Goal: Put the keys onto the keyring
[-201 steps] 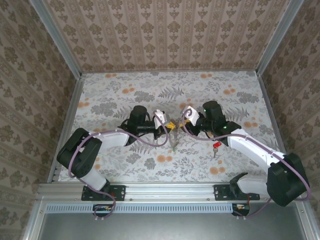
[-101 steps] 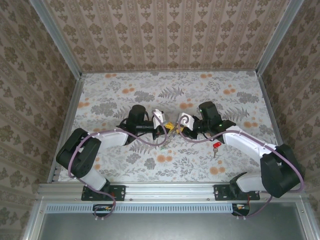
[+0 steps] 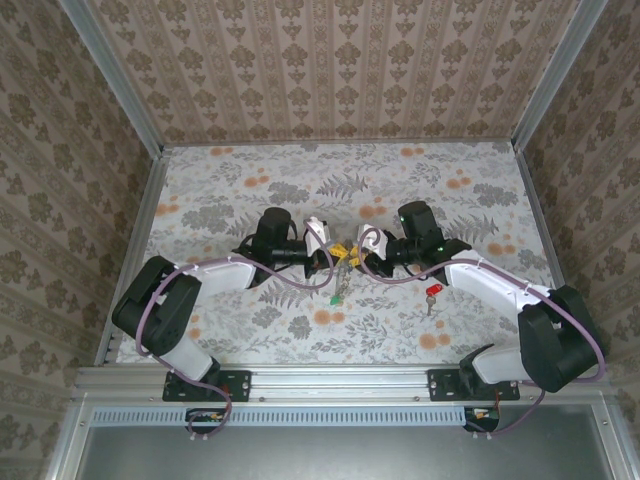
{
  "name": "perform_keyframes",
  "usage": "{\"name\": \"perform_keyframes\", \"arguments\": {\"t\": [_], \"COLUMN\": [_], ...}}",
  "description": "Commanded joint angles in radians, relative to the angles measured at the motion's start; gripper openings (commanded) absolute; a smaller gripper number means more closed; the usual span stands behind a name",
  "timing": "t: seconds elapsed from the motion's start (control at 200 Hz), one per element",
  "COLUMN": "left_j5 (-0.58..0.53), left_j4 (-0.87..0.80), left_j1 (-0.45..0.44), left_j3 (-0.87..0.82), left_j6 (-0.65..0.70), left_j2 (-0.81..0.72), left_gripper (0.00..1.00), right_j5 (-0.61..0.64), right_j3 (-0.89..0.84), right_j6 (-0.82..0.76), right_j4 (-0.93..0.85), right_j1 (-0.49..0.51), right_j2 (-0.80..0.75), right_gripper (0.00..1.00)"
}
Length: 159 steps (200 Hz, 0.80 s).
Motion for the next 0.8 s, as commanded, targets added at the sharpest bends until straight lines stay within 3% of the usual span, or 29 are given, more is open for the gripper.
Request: {"name": "perform_keyframes", "arguments": {"t": [0.0,0.24,0.525,0.695,0.79], "left_j5": [0.038,0.051,0.047,0.034,0.036], "left_j4": [-0.010,-0.014,-0.027,-0.030,-0.029], "left_j1": [0.001,0.001,0.002,0.004,0.004], "left_j3": [0.041,0.041,0.037,0.028,0.028], "left_j6": [0.019,0.019,0.027,0.033,0.033], "left_j2": [-0.030,-0.034,-0.039,-0.048,-0.049], "left_gripper": [0.00,0.00,0.00,0.00,0.00], "right_j5": [-0.051,-0.033,-0.002,0.107,0.105], "right_j3": [0.033,0.043,0.041,-0.045,-0.052], "right_j6": [-0.014,-0.010,0.000,-0.024,-0.025], "right_j4": [0.010,0.012,0.025,0.095,0.100], "right_j1": [-0.004,-0.007,-0.007,-0.010,-0.014], "right_j2": [0.014,0.028,0.005,-0.076,-0.079], "right_gripper": [0.25,0.16,0.19,0.24,0.27]}}
